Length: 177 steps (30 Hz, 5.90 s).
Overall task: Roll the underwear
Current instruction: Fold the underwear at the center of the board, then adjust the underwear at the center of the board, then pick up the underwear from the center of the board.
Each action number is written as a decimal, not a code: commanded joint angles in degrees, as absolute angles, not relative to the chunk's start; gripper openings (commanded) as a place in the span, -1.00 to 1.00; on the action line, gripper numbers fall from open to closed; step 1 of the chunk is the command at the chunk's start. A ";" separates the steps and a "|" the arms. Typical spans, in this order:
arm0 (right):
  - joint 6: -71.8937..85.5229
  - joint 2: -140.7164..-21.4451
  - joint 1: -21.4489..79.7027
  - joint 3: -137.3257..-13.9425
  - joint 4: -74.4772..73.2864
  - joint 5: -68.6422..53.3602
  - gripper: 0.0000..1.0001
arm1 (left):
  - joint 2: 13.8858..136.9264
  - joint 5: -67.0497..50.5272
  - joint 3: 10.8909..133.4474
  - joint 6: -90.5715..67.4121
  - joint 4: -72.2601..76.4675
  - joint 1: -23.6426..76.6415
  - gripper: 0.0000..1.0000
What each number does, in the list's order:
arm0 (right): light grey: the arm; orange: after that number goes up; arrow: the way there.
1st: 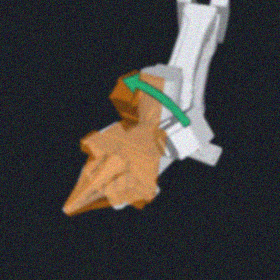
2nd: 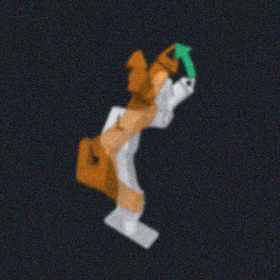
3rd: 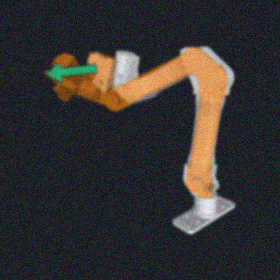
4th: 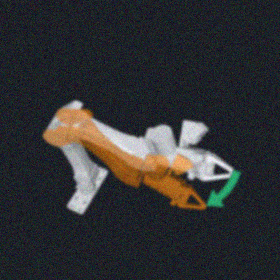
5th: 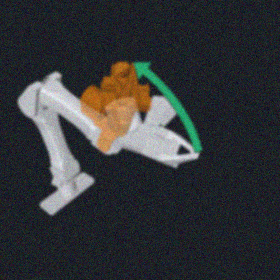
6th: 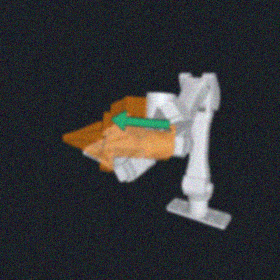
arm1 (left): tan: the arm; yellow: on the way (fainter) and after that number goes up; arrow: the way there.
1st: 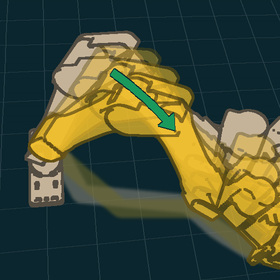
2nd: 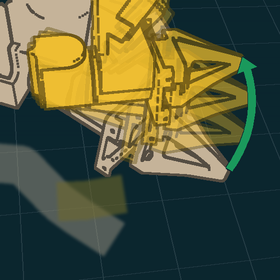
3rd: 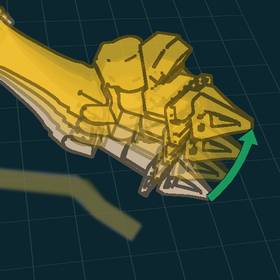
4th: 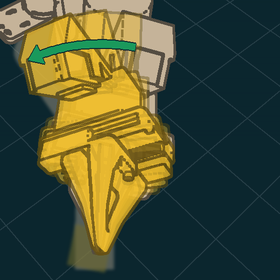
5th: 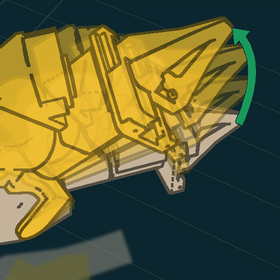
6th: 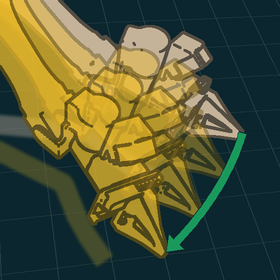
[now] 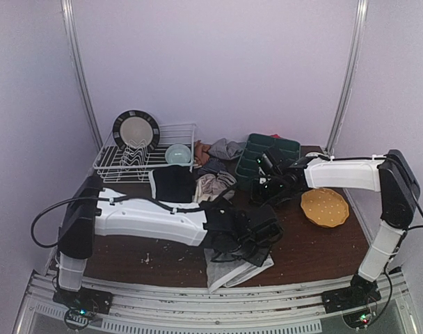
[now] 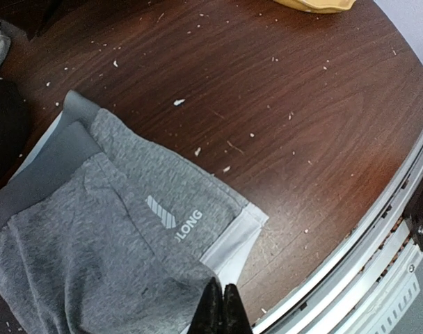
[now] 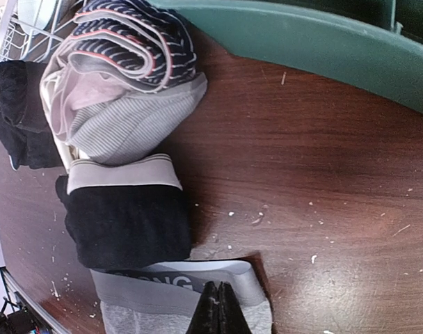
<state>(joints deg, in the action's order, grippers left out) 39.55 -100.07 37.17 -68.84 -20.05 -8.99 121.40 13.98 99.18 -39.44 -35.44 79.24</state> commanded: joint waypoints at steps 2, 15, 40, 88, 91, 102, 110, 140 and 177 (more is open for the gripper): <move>38.86 -97.15 35.03 -65.46 -20.49 -9.34 -1.00 | 126.12 9.23 102.47 -38.01 -31.75 77.44 -1.00; 38.77 -84.18 37.08 -55.06 -19.10 -10.74 -0.01 | 109.29 8.35 91.26 -34.88 -30.62 78.22 0.95; 38.01 -102.12 42.90 -60.50 -15.20 -14.25 -0.50 | 104.45 7.64 65.92 -43.23 -20.42 69.01 -0.35; 32.76 -91.74 53.58 -62.75 -27.23 -0.28 -0.15 | 91.91 9.13 56.51 -44.64 -22.39 68.82 0.80; 34.00 -92.94 55.46 -61.77 -28.90 4.69 -0.13 | 91.02 10.38 55.64 -44.87 -22.81 68.73 0.80; 32.02 -98.53 55.40 -60.21 -27.27 8.04 0.65 | 92.68 9.77 52.21 -47.64 -19.96 68.73 0.72; 33.44 -103.32 55.17 -60.42 -28.29 9.03 0.45 | 91.80 9.80 49.93 -48.45 -19.33 68.73 0.72; 37.43 -83.13 44.49 -40.96 -15.53 -9.98 0.36 | 97.38 8.68 56.84 -44.33 -18.76 68.60 0.68; 42.82 -76.36 47.16 -42.13 -18.37 -11.89 -1.00 | 99.88 5.72 56.82 -43.93 -15.73 68.64 0.17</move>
<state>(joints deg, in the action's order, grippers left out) 40.01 -76.38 45.95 -39.55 -15.27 -14.33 99.00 6.76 56.80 -44.14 -18.35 68.97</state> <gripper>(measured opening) 0.006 0.590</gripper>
